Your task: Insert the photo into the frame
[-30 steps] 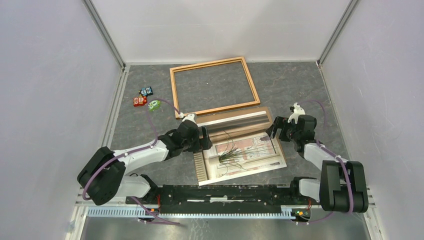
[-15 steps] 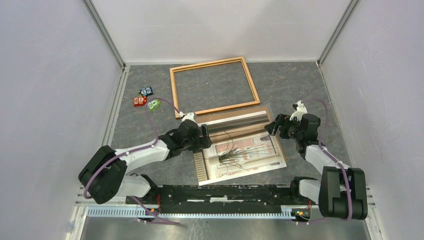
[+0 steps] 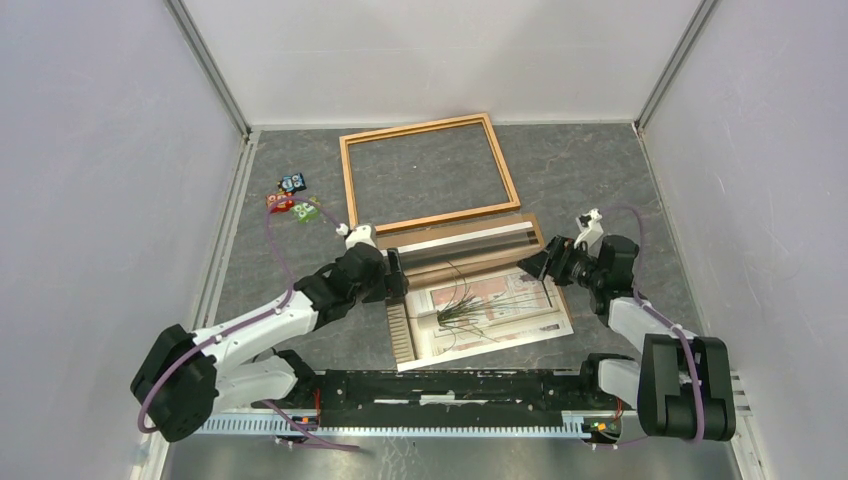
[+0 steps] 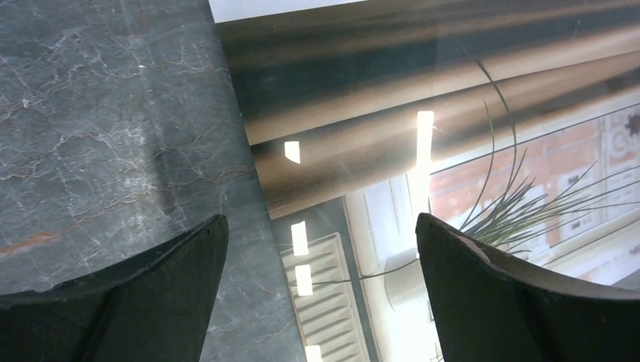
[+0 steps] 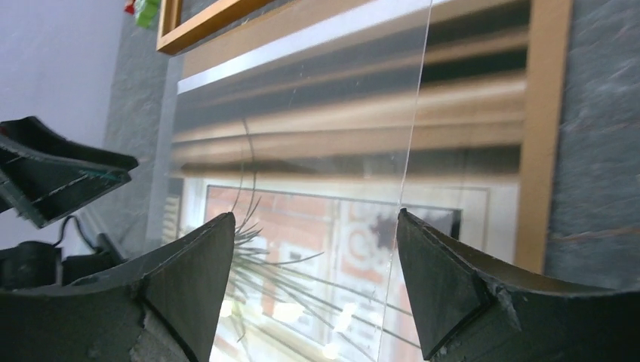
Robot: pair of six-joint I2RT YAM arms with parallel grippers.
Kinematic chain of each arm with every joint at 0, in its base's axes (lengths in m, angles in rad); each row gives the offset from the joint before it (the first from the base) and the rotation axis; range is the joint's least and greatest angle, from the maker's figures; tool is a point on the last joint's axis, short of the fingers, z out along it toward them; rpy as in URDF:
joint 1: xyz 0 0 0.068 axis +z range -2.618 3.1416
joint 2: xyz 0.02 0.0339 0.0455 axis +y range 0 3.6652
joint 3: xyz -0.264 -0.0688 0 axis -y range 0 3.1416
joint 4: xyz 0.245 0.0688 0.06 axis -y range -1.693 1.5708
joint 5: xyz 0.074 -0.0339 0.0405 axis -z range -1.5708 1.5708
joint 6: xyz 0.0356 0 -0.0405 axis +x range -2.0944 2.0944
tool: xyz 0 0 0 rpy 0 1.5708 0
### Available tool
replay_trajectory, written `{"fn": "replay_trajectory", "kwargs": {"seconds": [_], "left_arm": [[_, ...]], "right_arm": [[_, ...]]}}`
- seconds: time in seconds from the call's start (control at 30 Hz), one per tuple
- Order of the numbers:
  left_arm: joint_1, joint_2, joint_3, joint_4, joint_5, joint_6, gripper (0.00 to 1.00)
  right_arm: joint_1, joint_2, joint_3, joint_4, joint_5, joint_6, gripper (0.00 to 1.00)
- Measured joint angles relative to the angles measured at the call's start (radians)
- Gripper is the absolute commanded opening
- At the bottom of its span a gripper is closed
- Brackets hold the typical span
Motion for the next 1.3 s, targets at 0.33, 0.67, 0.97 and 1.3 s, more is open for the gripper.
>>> {"fn": "replay_trajectory", "kwargs": {"seconds": [0.33, 0.67, 0.97, 1.3], "left_arm": [[0.0, 0.032, -0.002, -0.053, -0.024, -0.003, 1.0], [0.012, -0.02, 0.008, -0.195, -0.136, -0.14, 1.0], [0.045, 0.051, 0.006, -0.197, -0.115, -0.241, 1.0], [0.079, 0.053, -0.021, -0.188, -0.089, -0.273, 1.0]], "right_arm": [[0.001, 0.089, -0.084, 0.202, -0.13, 0.155, 0.83], [0.001, 0.097, -0.082, 0.2, -0.132, 0.127, 0.83], [0.001, 0.123, -0.072, 0.155, -0.099, 0.083, 0.89], [0.008, 0.051, -0.042, -0.024, 0.023, -0.024, 0.9]]}}
